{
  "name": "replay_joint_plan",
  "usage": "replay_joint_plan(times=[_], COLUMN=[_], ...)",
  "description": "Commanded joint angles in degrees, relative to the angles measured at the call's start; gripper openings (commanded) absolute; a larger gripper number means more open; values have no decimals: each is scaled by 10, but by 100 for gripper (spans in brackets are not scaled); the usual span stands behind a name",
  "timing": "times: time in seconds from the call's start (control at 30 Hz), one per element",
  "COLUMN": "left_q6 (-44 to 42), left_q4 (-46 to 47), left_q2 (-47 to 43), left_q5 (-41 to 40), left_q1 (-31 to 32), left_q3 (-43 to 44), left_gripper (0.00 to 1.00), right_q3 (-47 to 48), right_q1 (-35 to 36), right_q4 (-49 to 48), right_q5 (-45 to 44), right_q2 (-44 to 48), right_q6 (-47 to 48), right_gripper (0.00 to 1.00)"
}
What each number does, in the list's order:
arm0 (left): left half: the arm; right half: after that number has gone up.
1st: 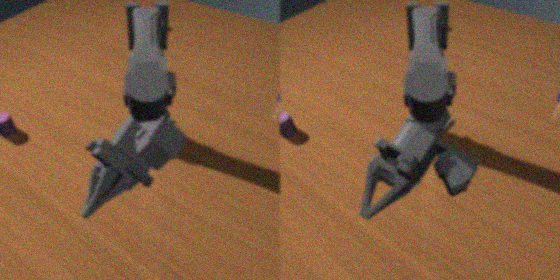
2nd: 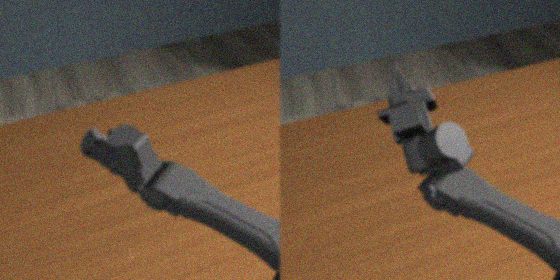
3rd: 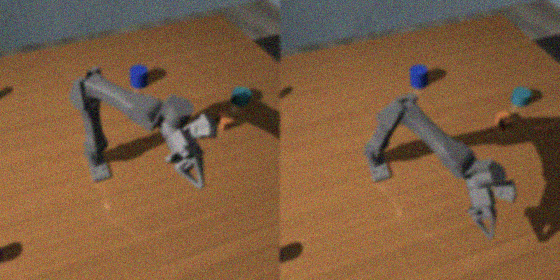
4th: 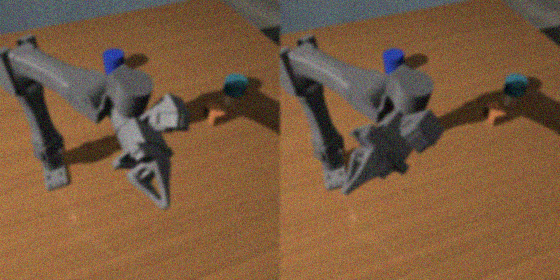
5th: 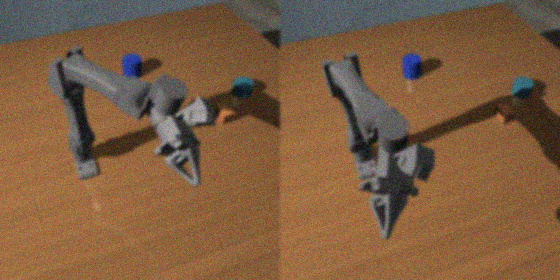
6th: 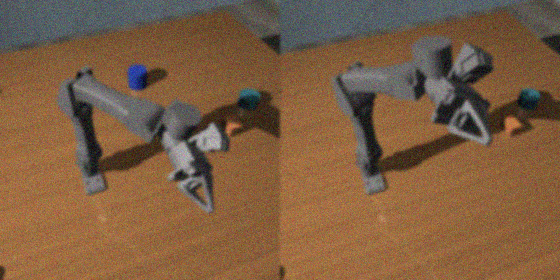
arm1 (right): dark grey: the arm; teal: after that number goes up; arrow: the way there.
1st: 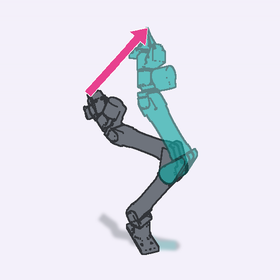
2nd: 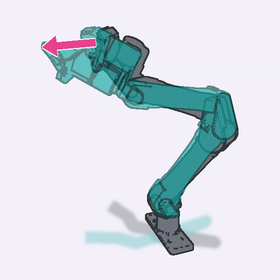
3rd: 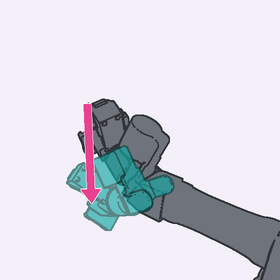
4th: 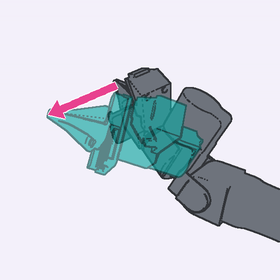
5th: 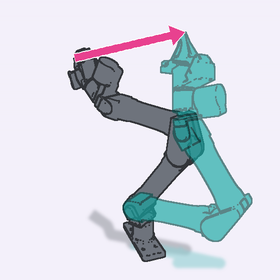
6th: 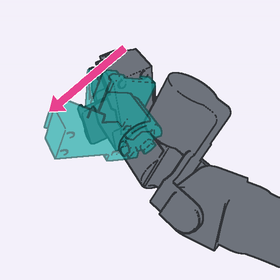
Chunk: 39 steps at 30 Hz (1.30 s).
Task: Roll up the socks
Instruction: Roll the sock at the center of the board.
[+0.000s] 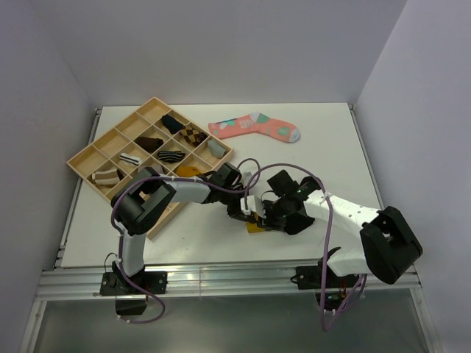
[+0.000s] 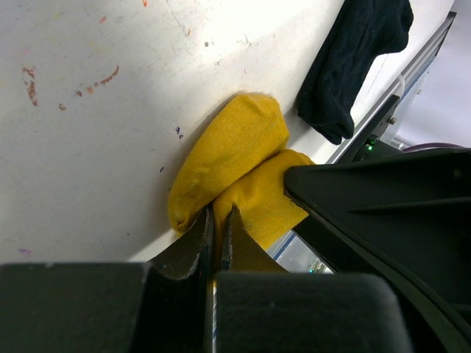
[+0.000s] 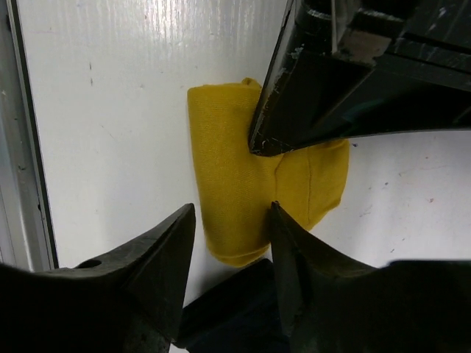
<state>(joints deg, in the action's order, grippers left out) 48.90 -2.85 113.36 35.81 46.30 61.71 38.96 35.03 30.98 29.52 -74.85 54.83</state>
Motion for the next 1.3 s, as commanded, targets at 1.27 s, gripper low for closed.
replay_joint_plan(times=[1.27], left_q6=[119], left_q4=[549], left_q2=[-269], left_q5=[-339], left_q1=[51], left_q3=[-448], left_gripper=[36], right_q3=[255], right_q1=[-37], right_q4=[222], right_q5=[33], right_q2=[-317], right_q6=[-83], right_gripper=[20])
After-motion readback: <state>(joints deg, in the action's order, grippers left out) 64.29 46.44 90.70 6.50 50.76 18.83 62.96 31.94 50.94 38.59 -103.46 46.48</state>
